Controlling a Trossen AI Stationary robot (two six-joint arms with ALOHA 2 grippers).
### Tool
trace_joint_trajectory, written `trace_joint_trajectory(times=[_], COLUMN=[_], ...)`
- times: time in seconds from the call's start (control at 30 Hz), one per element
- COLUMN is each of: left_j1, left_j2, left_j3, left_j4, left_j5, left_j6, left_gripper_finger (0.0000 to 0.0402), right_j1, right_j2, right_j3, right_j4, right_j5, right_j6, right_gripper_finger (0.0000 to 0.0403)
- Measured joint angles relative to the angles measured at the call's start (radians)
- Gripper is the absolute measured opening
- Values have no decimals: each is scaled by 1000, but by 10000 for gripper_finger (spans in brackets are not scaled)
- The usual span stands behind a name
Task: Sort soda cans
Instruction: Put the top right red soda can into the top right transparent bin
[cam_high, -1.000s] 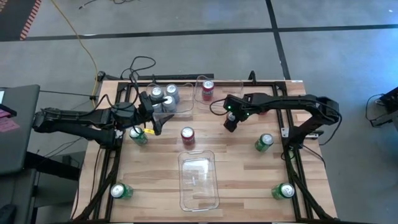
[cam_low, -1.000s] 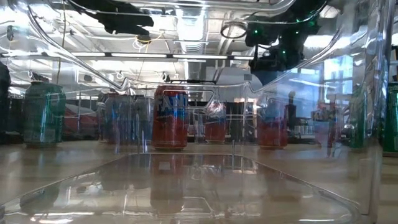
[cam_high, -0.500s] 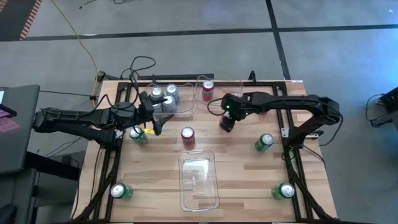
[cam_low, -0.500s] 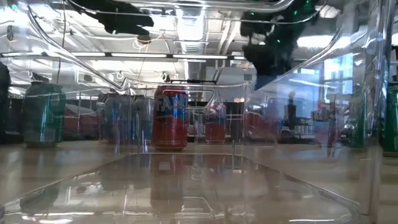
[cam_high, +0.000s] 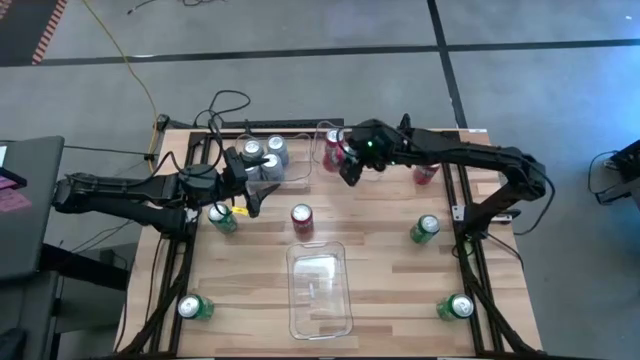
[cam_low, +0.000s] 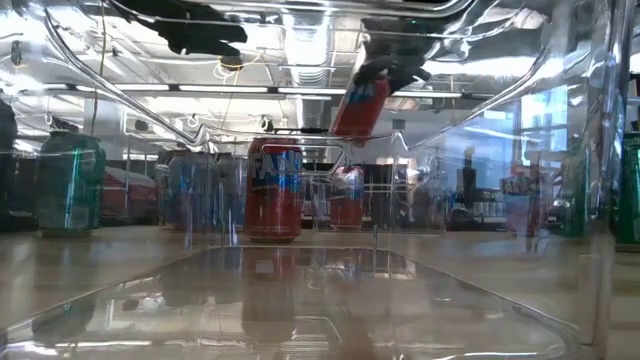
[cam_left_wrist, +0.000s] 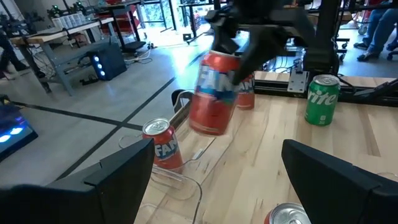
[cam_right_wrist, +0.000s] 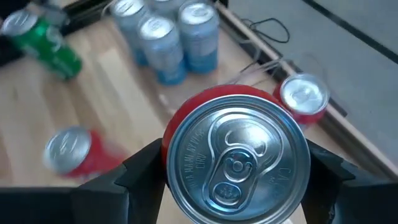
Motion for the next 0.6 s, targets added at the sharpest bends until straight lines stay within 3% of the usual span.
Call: trace_joint_trajectory(times=[0.5,0.6], left_j1=[0,0], left_j2=[0,0], left_j3=[0,0], left_j4=[-4,-4], left_j5=[-1,-1], left_j6=[18,18], left_gripper_finger=[345,345], right_j1=[-105,-123], right_j2=[227,259], right_j3=[2,5], right_j4=[111,118], right_j5=[-10,-53], right_j6=[-10,-11], right_gripper_finger=[286,286])
